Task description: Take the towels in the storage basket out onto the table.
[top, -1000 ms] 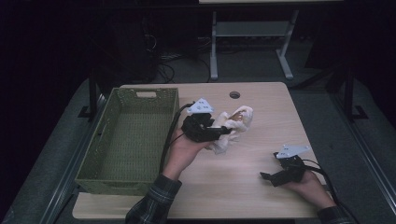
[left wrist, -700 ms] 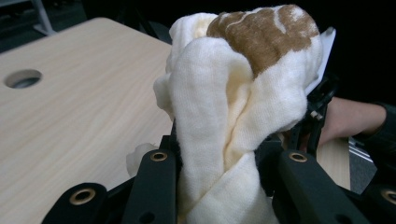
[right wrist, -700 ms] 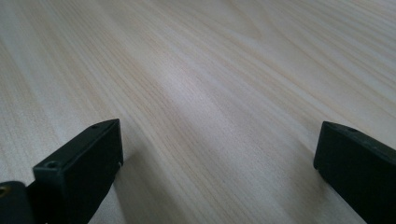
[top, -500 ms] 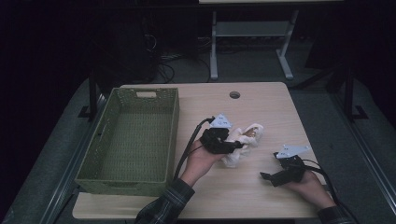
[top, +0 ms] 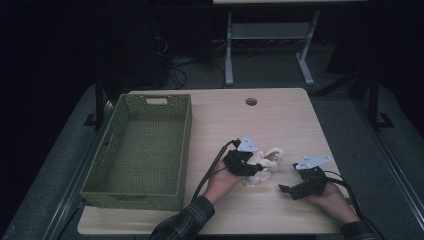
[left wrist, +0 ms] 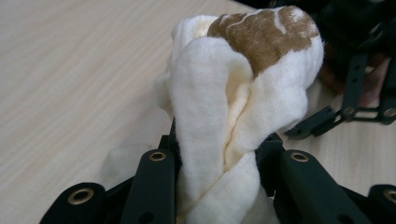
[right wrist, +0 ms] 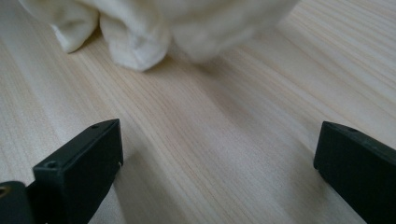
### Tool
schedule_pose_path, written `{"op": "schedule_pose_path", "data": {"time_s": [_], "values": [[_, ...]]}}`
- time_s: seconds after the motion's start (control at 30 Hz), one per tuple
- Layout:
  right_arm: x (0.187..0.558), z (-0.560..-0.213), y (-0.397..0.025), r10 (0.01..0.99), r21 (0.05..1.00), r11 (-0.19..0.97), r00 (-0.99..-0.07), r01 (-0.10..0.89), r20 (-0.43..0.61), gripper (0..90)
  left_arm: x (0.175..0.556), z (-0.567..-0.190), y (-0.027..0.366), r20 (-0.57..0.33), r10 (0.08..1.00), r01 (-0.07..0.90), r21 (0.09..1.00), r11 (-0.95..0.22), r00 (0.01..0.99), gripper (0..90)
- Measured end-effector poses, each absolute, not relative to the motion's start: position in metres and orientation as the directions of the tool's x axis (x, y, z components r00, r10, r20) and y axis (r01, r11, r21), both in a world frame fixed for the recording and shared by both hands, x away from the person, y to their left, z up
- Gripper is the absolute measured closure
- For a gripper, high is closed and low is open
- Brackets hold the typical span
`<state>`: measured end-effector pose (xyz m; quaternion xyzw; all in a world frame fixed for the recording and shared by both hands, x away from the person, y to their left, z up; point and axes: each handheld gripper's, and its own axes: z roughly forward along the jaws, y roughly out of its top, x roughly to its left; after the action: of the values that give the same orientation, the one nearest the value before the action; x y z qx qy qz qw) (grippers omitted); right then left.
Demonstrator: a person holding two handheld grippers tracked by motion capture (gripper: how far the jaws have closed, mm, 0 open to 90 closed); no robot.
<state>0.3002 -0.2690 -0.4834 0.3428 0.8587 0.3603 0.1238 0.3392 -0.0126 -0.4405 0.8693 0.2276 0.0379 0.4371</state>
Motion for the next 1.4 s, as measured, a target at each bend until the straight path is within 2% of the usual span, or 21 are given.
{"op": "schedule_pose_path", "data": {"time_s": [0.3, 0.5, 0.67, 0.9, 1.2, 1.4], "values": [[0.3, -0.483, -0.269, 0.678, 0.704, 0.505, -0.735, 0.499, 0.034, 1.0, 0.342, -0.467, -0.021, -0.139, 0.43, 0.384, 0.734, -0.559, 0.892, 63.3], [0.3, -0.483, -0.269, 0.677, 0.704, 0.506, -0.735, 0.499, 0.034, 1.0, 0.338, -0.458, -0.015, -0.135, 0.414, 0.364, 0.753, -0.548, 0.9, 44.0], [0.3, -0.483, -0.269, 0.678, 0.703, 0.506, -0.735, 0.499, 0.034, 1.0, 0.332, -0.442, 0.004, -0.114, 0.426, 0.347, 0.778, -0.523, 0.897, 38.0], [0.299, -0.484, -0.269, 0.682, 0.705, 0.499, -0.73, 0.504, 0.039, 1.0, 0.321, -0.425, 0.028, -0.123, 0.465, 0.365, 0.801, -0.475, 0.876, 37.6], [0.298, -0.483, -0.27, 0.681, 0.703, 0.501, -0.731, 0.505, 0.04, 1.0, 0.3, -0.435, 0.049, -0.13, 0.513, 0.4, 0.792, -0.462, 0.849, 47.6], [0.298, -0.483, -0.27, 0.679, 0.702, 0.504, -0.733, 0.503, 0.038, 1.0, 0.302, -0.444, 0.051, -0.068, 0.553, 0.383, 0.79, -0.478, 0.83, 47.4]]}}
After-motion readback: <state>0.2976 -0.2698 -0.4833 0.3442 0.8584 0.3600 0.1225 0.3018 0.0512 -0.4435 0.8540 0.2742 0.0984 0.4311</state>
